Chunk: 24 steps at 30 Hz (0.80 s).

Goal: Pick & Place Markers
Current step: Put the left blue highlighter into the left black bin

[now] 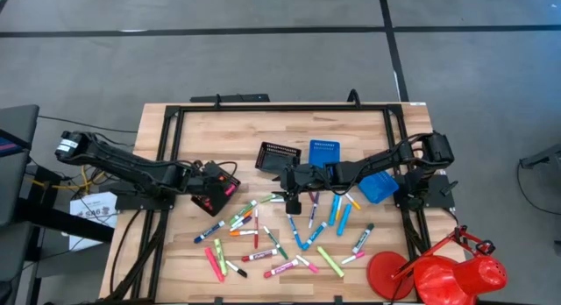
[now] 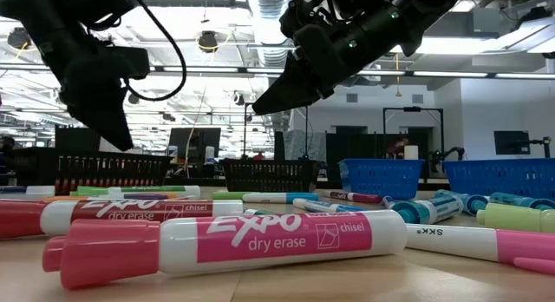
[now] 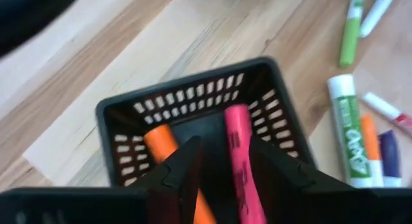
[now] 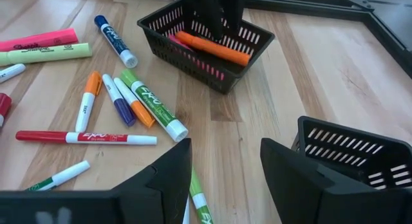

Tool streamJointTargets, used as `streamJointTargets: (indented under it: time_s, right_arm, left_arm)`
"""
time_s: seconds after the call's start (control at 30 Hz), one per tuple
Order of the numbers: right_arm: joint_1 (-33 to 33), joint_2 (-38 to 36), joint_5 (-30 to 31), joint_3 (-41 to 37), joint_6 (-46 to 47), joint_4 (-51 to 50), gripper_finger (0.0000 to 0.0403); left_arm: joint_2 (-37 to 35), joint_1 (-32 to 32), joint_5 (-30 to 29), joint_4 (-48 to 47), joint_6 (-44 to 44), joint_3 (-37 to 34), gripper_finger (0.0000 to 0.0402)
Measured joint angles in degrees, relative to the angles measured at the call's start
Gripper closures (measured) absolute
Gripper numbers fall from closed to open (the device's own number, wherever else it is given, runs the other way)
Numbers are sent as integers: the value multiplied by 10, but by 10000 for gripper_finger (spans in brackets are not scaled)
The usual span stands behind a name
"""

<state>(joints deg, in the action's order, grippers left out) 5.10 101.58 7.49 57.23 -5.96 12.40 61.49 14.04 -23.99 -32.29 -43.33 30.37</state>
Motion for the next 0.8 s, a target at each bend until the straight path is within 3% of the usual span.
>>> streamJointTargets:
  time_s: [0.47, 0.67, 0.8]
  right_arm:
    - [17, -5, -2, 0, 15, -35, 234]
    - [42, -42, 0, 40, 21, -217, 237]
    - [63, -62, -1, 53, 103, -309, 243]
  left_arm:
    - [0, 0, 0, 219, 164, 0, 291]
    - [0, 0, 0, 246, 180, 0, 291]
    - [0, 0, 0, 247, 180, 0, 291]
